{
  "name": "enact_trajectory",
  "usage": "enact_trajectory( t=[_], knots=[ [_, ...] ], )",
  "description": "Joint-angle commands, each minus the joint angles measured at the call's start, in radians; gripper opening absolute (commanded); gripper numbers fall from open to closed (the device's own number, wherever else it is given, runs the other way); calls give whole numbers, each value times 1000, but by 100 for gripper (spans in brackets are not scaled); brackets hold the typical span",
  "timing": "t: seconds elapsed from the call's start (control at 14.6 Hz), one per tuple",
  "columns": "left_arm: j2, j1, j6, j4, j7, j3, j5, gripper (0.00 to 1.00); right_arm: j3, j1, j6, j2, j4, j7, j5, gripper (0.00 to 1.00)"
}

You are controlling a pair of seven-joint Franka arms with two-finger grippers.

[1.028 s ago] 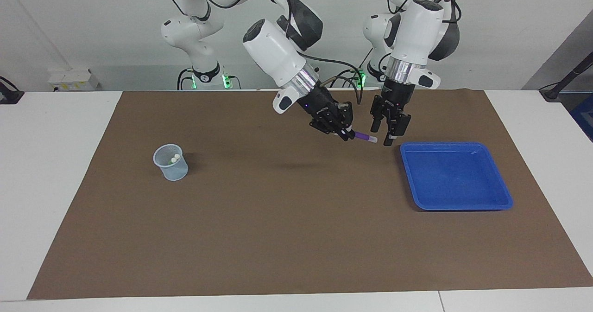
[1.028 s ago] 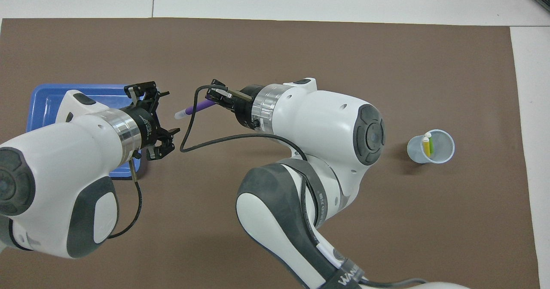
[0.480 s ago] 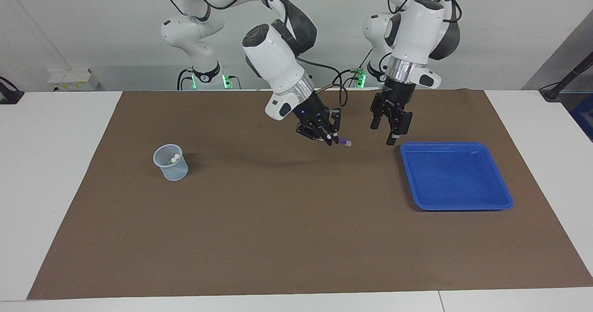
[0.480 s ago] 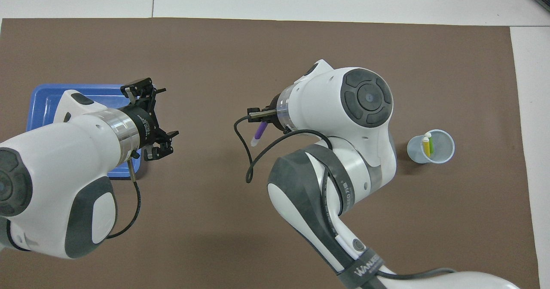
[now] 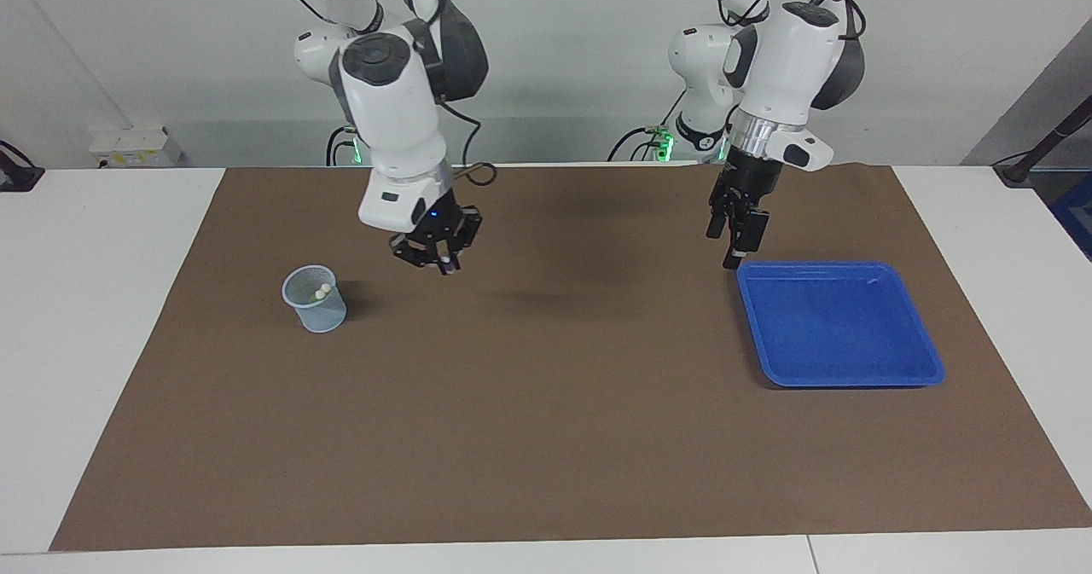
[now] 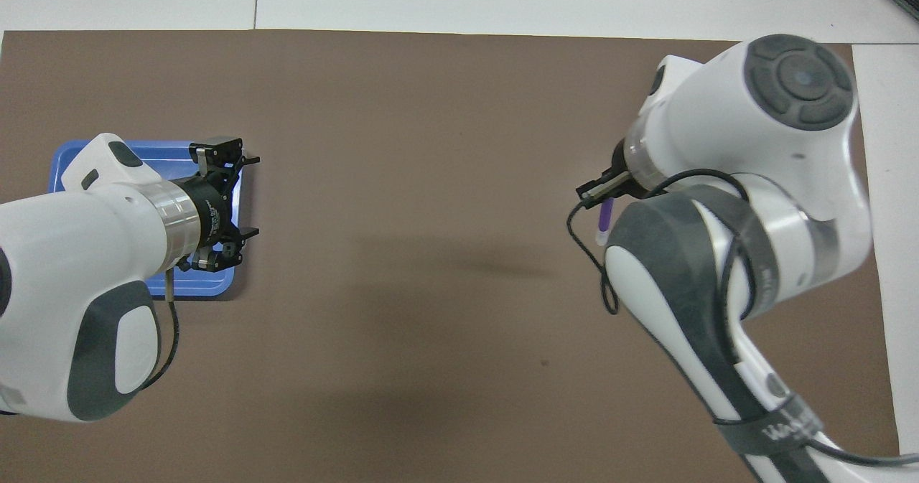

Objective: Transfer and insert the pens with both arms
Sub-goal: 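Carry the purple pen to the cup with the right gripper while the left gripper returns, then lower the purple pen into the white cup and open the right gripper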

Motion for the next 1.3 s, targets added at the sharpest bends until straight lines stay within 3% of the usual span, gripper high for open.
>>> enact_trajectory(
  t=[0.0,0.41,0.62,1.1,1.16,1.23],
  knots=[
    [-21,47,-130,29,266,0,-10,100,14,-86,-47,-54,-49,-177,-96,0],
    [-3,168,-380,130,852,0,-22,100,16,-241,134,-109,-229,-413,-142,0],
    [2,205,-443,158,1074,6,-22,100,16,-252,235,-129,-304,-424,-142,0],
    [40,282,-525,256,1323,11,2,100,16,-253,335,-164,-407,-407,-141,0],
    [42,284,-525,261,1351,11,25,100,16,-255,335,-166,-408,-409,-141,8],
    [42,285,-523,261,1371,11,45,100,16,-264,333,-166,-408,-418,-141,28]
  ],
)
